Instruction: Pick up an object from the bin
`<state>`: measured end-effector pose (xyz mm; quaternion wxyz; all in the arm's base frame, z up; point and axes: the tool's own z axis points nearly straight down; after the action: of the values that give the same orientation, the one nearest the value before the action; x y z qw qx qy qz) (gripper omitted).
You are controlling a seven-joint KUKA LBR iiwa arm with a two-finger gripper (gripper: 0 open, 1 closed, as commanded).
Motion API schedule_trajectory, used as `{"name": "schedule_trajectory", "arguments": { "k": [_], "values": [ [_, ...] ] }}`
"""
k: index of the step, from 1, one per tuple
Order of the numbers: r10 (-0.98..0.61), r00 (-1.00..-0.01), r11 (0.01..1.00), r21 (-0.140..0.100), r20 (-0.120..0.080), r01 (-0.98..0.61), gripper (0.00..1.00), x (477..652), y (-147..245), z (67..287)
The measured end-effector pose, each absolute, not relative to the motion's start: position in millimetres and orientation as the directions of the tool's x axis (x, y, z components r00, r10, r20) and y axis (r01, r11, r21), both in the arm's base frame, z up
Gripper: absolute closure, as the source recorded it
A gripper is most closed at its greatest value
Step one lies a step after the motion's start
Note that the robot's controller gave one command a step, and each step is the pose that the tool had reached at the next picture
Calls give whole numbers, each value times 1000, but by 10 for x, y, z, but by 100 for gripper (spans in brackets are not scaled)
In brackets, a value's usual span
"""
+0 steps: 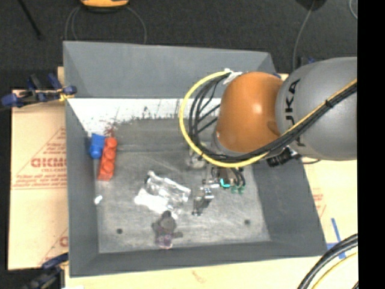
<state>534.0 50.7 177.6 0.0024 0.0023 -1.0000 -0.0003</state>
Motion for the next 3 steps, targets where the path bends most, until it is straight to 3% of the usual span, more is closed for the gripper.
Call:
{"name": "schedule_trajectory", "arguments": {
  "k": [1,2,3],
  "values": [
    [-98,-995,995,-1,-4,-98,0,5801,750,935],
    [-123,-992,992,-1,1,-123,0,5754,1017,767],
    [-119,-993,993,0,-11,-119,100,5783,1017,780]
  ]
}}
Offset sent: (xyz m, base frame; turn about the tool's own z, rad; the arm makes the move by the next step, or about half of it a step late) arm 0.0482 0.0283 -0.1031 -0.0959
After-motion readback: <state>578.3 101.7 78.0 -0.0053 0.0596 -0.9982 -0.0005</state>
